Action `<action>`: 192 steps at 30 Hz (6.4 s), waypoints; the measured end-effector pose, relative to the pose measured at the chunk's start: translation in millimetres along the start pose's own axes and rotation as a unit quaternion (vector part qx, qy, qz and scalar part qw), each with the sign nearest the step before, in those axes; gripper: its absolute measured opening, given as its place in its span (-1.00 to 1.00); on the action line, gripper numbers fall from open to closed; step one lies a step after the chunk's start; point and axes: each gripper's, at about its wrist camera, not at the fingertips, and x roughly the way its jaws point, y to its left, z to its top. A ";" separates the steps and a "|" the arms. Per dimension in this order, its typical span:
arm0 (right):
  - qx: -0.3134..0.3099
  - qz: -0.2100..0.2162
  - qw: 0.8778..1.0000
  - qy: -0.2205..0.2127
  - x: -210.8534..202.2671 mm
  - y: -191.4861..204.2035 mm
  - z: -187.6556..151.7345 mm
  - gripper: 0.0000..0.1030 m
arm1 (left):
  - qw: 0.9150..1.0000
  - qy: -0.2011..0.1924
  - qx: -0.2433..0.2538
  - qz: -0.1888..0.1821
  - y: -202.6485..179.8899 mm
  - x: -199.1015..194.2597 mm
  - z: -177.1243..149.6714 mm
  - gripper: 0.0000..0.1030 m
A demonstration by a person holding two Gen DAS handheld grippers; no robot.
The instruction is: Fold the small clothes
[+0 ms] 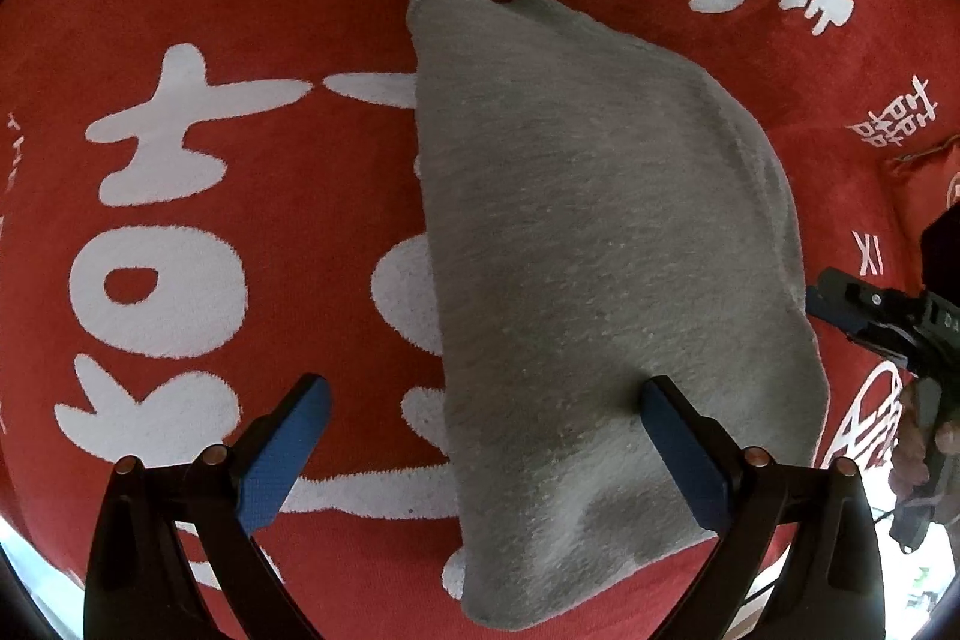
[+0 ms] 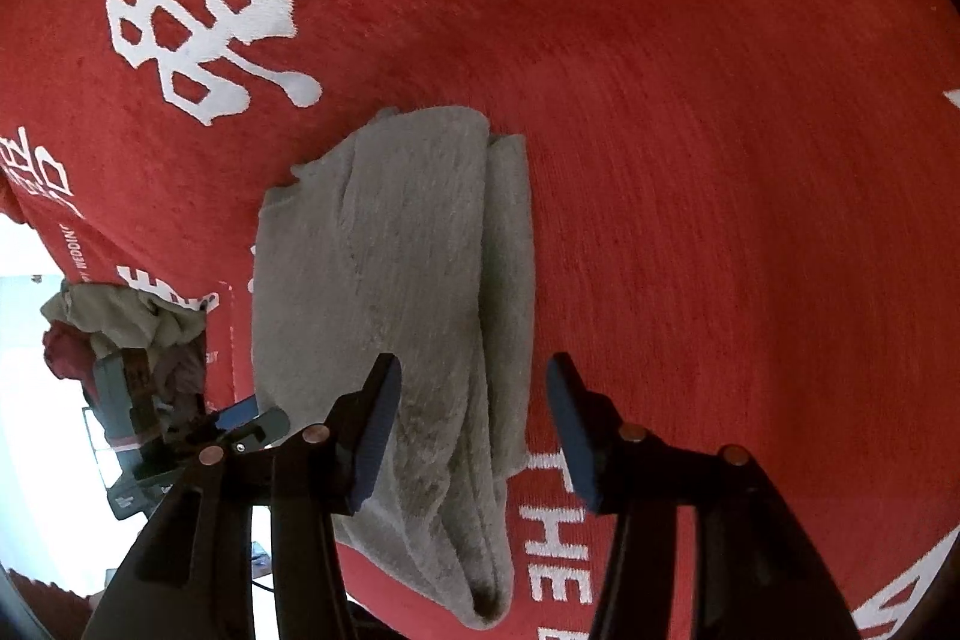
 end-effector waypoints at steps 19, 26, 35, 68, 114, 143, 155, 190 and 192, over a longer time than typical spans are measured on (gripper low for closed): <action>0.005 0.097 0.993 0.065 37.0 -23.7 24.3 0.07 | 0.987 0.034 0.056 -0.146 -11.2 28.3 8.6 1.00; -0.032 0.153 0.984 0.083 58.9 -7.0 37.6 0.09 | 0.984 0.028 0.020 -0.173 -4.1 30.9 13.0 1.00; -0.002 0.137 0.988 0.073 62.6 8.4 33.1 -0.25 | 0.992 -0.008 0.046 -0.119 -12.6 15.8 2.0 0.18; -0.009 0.171 0.983 0.071 90.3 141.1 -131.4 -0.30 | 0.997 -0.046 0.049 -0.047 105.2 -63.1 -138.2 -0.07; -0.077 -0.171 0.982 -0.005 21.5 134.5 -247.7 -0.36 | 0.994 -0.034 0.011 0.103 107.5 -92.9 -163.6 1.00; -0.057 -0.234 0.970 0.019 -21.2 172.6 -272.5 0.01 | 0.993 0.001 0.015 0.116 95.4 -145.1 -181.3 1.00; -0.117 -0.235 0.965 -0.031 -41.1 252.7 -263.1 0.75 | 0.993 -0.018 0.002 0.115 84.9 -190.7 -174.2 1.00; -0.123 -0.319 0.940 -0.016 -47.8 281.7 -243.4 0.99 | 0.989 -0.032 -0.005 0.144 79.5 -222.6 -167.1 1.00; -0.122 -0.319 0.940 -0.016 -47.8 281.5 -245.3 0.99 | 0.989 -0.032 -0.008 0.144 80.3 -222.5 -168.1 1.00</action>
